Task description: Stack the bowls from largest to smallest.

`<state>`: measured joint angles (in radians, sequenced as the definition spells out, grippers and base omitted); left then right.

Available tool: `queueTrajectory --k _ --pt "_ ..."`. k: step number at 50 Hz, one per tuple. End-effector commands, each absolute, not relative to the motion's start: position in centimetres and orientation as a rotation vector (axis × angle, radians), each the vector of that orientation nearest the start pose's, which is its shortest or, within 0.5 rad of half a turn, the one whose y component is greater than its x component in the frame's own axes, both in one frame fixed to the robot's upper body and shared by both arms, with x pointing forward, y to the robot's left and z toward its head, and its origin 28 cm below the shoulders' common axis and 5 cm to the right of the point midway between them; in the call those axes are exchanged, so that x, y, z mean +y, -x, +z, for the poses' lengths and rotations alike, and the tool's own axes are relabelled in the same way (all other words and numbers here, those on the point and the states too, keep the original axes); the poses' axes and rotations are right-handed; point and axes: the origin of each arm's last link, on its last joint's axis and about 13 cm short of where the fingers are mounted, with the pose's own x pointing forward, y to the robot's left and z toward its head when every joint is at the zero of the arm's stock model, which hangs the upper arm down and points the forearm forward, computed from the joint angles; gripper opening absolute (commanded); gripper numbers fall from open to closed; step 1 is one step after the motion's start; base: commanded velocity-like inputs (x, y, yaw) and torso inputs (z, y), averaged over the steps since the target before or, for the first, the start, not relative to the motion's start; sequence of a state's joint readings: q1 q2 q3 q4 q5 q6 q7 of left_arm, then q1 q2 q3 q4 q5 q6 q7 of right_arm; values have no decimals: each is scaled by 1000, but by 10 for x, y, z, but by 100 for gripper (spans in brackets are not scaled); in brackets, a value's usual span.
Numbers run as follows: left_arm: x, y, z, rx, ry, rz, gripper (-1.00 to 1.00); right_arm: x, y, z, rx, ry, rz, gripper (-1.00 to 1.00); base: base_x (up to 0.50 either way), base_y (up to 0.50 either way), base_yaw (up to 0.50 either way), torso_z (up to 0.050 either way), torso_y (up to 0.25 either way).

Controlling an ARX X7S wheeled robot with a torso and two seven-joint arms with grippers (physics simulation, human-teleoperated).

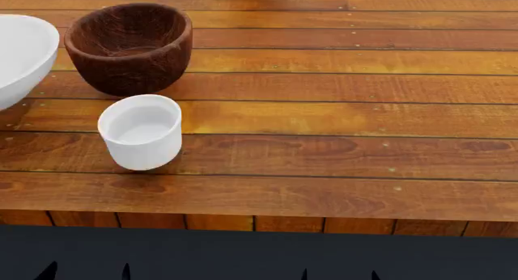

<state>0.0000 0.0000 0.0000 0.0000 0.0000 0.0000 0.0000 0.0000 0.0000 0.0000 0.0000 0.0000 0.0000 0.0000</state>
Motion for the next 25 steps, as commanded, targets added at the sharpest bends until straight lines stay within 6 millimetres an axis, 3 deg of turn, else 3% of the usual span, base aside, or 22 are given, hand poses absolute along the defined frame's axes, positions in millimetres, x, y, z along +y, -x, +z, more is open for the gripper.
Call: queueTrajectory --k 1,15,25 --pt "205 -210 14 0 0 0 100 -96 -210 13 0 0 0 100 0 0 0 0 0" --pt "207 -211 12 18 16 10 100 -96 -213 11 16 10 0 100 0 0 0 0 0" --pt "205 -210 18 -61 40 -6 100 -95 -212 11 23 27 -2 100 0 0 0 2 0"
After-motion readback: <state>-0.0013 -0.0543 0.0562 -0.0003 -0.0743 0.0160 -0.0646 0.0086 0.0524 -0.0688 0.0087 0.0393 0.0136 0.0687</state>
